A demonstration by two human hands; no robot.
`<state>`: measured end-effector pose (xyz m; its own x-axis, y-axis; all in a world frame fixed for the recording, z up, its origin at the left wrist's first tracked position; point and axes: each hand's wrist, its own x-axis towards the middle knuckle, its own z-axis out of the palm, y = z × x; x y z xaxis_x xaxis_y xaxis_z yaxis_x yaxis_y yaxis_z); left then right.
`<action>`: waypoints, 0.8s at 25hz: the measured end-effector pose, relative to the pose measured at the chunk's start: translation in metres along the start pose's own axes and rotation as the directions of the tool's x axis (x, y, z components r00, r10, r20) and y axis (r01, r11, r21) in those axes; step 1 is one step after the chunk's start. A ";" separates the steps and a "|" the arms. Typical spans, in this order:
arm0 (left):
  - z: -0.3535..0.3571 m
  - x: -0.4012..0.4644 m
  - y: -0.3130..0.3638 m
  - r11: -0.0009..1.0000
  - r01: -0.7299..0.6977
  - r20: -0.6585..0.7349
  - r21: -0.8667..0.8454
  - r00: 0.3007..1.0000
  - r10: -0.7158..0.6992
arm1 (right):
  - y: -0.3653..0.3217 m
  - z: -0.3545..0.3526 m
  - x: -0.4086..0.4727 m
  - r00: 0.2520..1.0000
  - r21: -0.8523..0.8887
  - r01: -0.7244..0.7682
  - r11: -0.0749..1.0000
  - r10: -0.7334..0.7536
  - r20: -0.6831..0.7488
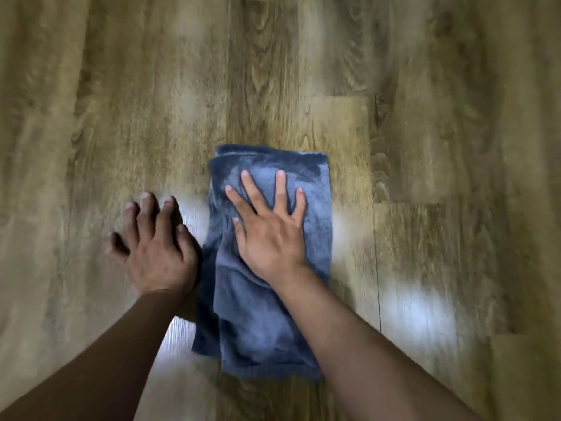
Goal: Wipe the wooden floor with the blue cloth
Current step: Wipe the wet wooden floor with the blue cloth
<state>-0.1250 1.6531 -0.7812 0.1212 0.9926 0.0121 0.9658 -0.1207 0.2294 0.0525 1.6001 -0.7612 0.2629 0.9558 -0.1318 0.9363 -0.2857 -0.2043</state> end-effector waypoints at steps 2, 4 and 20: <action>-0.001 0.000 0.003 1.000 0.007 0.018 -0.004 1.000 -0.007 | 0.000 0.001 -0.013 0.996 0.013 -0.087 0.996 0.087 -0.018; -0.002 -0.002 0.008 1.000 0.002 0.046 0.002 0.999 -0.002 | 0.011 0.003 -0.039 0.981 0.049 -0.190 0.981 0.191 -0.019; 0.021 -0.172 0.322 0.749 -0.647 0.680 -0.144 0.485 0.550 | 0.265 -0.009 -0.380 0.465 0.148 -0.875 0.462 0.885 -0.013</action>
<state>0.1702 1.4435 -0.7294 0.7459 0.4041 -0.5295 0.6116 -0.7304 0.3041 0.2034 1.1620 -0.7563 0.9540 0.1928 -0.2296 0.1682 -0.9781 -0.1224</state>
